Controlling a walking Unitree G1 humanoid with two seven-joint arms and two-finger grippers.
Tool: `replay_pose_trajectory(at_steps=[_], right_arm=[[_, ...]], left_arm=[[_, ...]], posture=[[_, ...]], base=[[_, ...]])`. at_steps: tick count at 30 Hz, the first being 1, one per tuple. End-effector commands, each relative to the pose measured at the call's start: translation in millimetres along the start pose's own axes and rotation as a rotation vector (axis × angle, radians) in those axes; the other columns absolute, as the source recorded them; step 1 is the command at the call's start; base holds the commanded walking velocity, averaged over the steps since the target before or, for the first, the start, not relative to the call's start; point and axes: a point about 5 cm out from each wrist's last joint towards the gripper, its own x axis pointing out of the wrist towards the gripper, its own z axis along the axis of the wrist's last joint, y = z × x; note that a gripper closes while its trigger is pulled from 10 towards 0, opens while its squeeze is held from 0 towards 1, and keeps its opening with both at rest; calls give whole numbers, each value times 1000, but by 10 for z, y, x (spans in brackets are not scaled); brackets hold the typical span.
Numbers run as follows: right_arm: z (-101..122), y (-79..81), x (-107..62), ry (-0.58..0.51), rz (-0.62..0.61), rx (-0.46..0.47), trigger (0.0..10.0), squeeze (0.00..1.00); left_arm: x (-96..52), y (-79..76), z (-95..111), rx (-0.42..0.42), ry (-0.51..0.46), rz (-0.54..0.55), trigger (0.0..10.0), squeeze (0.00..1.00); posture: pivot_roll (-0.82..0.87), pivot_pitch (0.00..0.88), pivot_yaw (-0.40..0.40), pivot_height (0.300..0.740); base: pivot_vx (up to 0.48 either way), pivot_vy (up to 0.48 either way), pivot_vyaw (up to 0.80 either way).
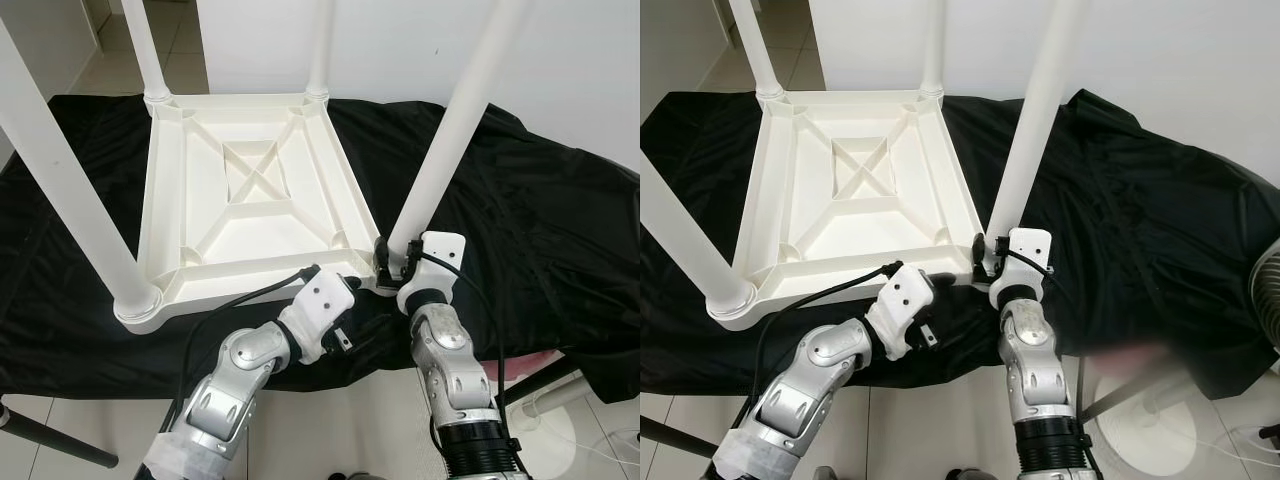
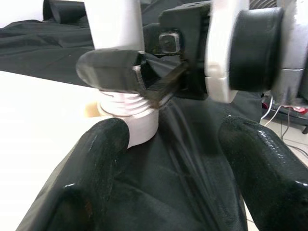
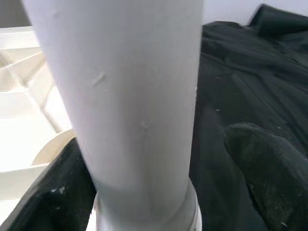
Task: Building children table
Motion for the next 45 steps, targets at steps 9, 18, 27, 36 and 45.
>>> replay_pose_trajectory(at_steps=[9, 18, 27, 36, 45], right_arm=[[43, -142, -9, -45, 160, -10, 10000, 0], [29, -301, 26, -20, 285, -132, 10000, 0], [67, -284, 72, -27, 471, -152, 10000, 0], [-2, -235, 194, 18, 598, -222, 0, 0], [-61, -241, 162, 42, 585, -195, 10000, 0]], left_arm=[[-88, 190, -30, 30, 26, 125, 10000, 0], [-169, 182, -44, 29, 24, 85, 10000, 0], [-122, 84, -22, 14, 12, 32, 10000, 0], [-66, 74, -7, 29, 4, 32, 10000, 0], [-80, 90, -13, 35, 5, 44, 10000, 0]], posture=[[-47, 102, -55, 740], [-46, 105, -54, 740], [-55, 101, -53, 740], [-41, 84, -58, 740], [-39, 65, -72, 740]], base=[[0, 0, 0], [0, 0, 0], [0, 0, 0], [0, 0, 0], [0, 0, 0]])
